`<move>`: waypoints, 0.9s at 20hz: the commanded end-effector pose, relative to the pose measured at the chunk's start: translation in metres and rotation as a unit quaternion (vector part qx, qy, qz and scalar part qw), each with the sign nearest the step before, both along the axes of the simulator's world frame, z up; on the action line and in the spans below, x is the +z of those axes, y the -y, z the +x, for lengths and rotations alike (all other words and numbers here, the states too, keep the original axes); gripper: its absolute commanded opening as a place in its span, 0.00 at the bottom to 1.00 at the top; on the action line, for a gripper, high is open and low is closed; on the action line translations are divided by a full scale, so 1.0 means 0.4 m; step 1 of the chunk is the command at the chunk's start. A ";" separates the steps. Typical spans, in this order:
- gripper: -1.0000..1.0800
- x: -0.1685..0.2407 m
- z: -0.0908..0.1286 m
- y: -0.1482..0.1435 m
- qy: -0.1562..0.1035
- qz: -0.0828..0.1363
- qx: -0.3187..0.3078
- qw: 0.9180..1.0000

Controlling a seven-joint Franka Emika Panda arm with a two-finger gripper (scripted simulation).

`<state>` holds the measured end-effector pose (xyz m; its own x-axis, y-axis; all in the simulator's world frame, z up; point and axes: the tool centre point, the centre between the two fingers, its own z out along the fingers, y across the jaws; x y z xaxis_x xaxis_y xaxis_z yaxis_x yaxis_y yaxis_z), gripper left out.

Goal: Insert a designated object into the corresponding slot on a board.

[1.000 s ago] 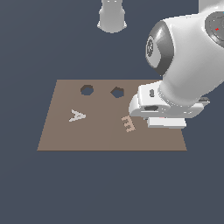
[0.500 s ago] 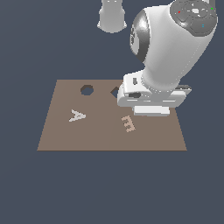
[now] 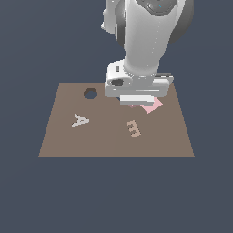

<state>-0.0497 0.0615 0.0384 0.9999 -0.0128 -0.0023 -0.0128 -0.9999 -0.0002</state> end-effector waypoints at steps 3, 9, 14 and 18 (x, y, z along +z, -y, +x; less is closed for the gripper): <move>0.00 0.003 -0.043 0.049 0.000 0.000 0.003 1.000; 0.00 0.005 -0.076 0.088 0.000 0.000 0.005 1.000; 0.00 0.005 -0.080 0.096 0.000 0.000 0.005 1.000; 0.00 -0.011 -0.081 0.098 0.000 0.000 0.005 1.000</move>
